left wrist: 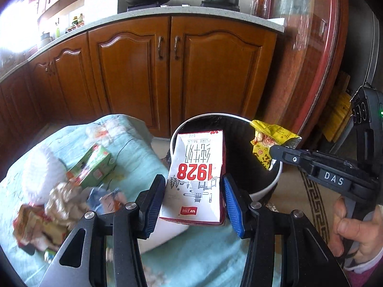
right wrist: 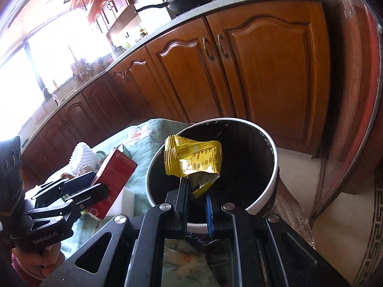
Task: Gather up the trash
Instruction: 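Carry the carton with the left tool while the right tool carries the wrapper over the bin, then open the left tool over the bin while the right tool also opens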
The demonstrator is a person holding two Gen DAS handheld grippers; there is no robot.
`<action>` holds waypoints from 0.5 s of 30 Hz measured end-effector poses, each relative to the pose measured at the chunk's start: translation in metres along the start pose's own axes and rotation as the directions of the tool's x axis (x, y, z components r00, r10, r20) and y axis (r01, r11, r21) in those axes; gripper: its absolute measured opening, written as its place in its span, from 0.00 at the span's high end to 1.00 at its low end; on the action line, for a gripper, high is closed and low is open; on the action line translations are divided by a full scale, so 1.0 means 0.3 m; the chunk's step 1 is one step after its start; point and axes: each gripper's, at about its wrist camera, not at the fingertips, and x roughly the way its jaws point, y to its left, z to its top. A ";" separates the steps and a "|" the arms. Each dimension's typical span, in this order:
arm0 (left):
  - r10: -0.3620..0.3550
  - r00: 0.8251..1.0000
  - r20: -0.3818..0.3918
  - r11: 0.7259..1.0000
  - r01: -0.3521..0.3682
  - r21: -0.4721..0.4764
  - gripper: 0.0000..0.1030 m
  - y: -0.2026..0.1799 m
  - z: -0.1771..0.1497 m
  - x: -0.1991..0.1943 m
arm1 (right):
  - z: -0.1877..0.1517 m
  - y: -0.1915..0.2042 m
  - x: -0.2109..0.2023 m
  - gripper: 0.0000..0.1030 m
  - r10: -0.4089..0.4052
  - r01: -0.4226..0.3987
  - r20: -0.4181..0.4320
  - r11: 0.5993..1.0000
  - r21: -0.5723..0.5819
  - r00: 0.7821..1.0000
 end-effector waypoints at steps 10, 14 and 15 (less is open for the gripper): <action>0.011 0.997 -0.074 0.999 -0.009 0.031 0.54 -0.062 0.123 0.205 | 0.054 -0.080 0.082 0.89 -0.015 0.015 -0.058 1.000 0.017 0.998; 0.015 0.995 -0.095 0.999 -0.012 0.035 0.54 -0.078 0.143 0.268 | 0.057 -0.106 0.111 0.88 -0.023 0.024 -0.081 1.000 0.020 0.996; 0.014 0.995 -0.100 0.999 -0.010 0.034 0.54 -0.083 0.139 0.277 | 0.058 -0.110 0.116 0.87 -0.023 0.025 -0.085 0.999 0.021 0.996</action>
